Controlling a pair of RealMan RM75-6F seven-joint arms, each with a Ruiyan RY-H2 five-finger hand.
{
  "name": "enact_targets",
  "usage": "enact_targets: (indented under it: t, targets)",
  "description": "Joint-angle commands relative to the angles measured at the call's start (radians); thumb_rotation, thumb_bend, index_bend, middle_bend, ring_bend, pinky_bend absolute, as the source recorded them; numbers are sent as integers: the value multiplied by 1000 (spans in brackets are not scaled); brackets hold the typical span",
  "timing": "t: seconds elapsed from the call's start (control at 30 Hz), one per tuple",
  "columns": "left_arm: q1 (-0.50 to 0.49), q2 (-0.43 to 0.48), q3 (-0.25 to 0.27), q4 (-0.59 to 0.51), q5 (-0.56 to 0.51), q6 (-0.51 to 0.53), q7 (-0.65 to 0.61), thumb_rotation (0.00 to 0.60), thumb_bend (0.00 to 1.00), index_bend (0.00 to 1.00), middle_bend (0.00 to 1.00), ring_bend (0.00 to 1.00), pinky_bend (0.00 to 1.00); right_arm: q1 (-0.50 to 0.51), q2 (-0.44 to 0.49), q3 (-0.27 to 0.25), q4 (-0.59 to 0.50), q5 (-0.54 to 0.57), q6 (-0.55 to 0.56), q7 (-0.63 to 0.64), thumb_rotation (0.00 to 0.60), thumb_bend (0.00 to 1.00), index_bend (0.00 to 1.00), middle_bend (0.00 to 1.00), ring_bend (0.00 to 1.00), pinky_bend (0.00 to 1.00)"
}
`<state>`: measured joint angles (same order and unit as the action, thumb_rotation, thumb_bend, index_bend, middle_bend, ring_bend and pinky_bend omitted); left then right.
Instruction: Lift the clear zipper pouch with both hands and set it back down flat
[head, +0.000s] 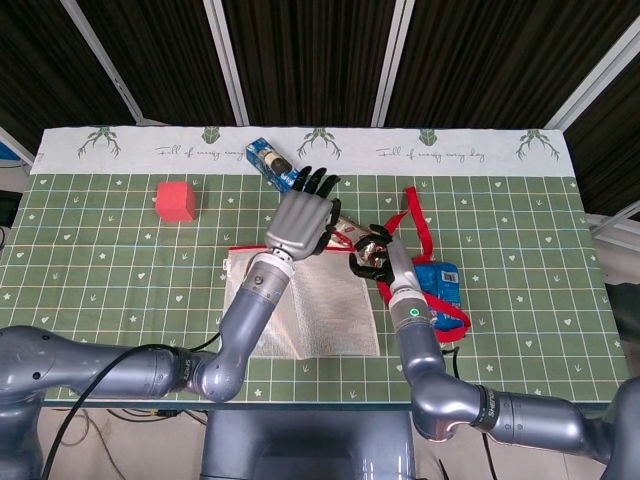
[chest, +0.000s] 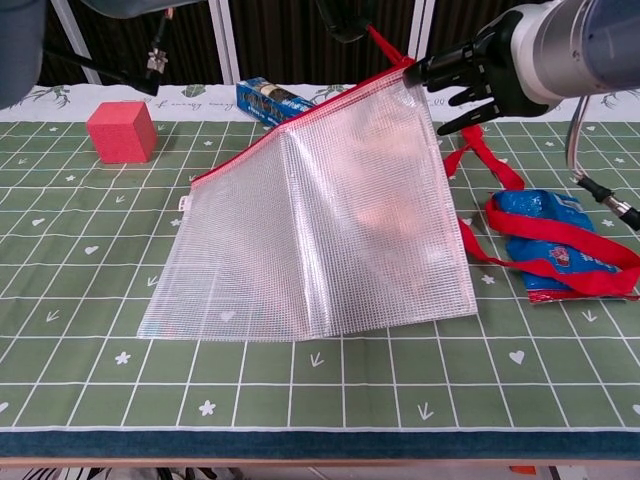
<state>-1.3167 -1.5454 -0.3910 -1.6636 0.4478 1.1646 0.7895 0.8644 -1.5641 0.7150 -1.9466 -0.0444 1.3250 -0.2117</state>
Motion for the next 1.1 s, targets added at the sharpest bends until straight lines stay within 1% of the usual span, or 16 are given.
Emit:
enact_targets:
  t: [0.03,0.47,1.1]
  targets:
    - [15,13,11,-11,3,1,-8,600,370,567,123,0,0,-2,2,3,-4,4,0,3,600,532,604,131,0,219]
    - [53,38,36,-39,16,-4,-31,600,370,568,123,0,0,-2,15,35,-19,20,6,24,600,533,611,138,0,219]
    - [85,47,61,-33,19,-5,-37,600,370,568,123,0,0,-7,43,89,-42,72,6,63,600,533,625,150,0,219]
